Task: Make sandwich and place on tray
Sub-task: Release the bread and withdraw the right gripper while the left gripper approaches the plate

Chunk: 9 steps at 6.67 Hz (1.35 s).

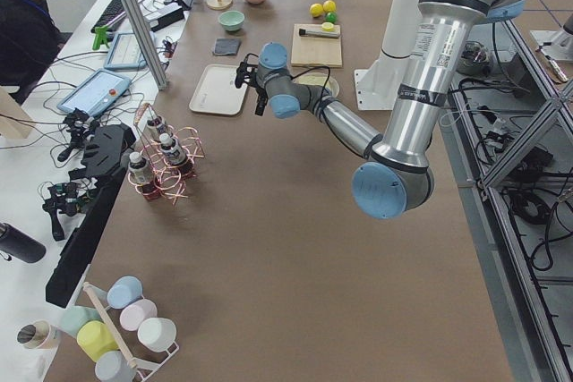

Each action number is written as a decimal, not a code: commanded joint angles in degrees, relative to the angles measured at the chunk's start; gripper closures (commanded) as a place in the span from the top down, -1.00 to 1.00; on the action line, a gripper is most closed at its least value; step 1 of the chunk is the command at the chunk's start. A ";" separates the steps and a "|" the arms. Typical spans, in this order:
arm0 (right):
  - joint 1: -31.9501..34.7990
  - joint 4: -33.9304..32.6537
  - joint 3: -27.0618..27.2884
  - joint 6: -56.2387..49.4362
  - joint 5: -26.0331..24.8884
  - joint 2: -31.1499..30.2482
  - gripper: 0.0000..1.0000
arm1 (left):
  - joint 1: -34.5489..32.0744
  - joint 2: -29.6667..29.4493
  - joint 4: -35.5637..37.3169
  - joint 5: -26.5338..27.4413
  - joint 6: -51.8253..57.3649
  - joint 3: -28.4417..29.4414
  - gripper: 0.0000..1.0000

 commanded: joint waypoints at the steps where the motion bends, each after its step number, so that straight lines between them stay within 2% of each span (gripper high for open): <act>1: 10.44 0.76 -3.77 -11.80 1.03 -5.18 1.00 | 3.55 1.55 -0.18 3.42 -3.24 -0.66 0.96; 2: 14.23 0.85 -5.53 -11.75 4.00 -5.63 1.00 | 6.27 1.82 -0.27 5.45 -6.31 -1.02 0.96; 3: 15.31 0.85 -6.16 -11.84 5.16 -5.64 1.00 | 9.26 2.25 -0.36 6.08 -8.95 -1.45 0.96; 5: 15.32 0.94 -7.57 -12.10 5.09 -5.29 1.00 | 20.83 0.69 -2.54 15.45 -16.93 -1.20 0.95; 7: 15.32 0.94 -7.66 -12.10 5.09 -5.11 1.00 | 28.41 -1.78 -2.55 24.50 -21.37 -1.19 0.92; 8: 15.32 0.94 -7.66 -12.10 5.00 -4.94 1.00 | 28.62 -1.61 -2.55 24.63 -21.20 -1.37 0.37; 9: 15.32 0.94 -7.57 -12.10 5.00 -4.94 1.00 | 28.71 -1.26 -2.55 24.37 -20.94 -1.02 0.15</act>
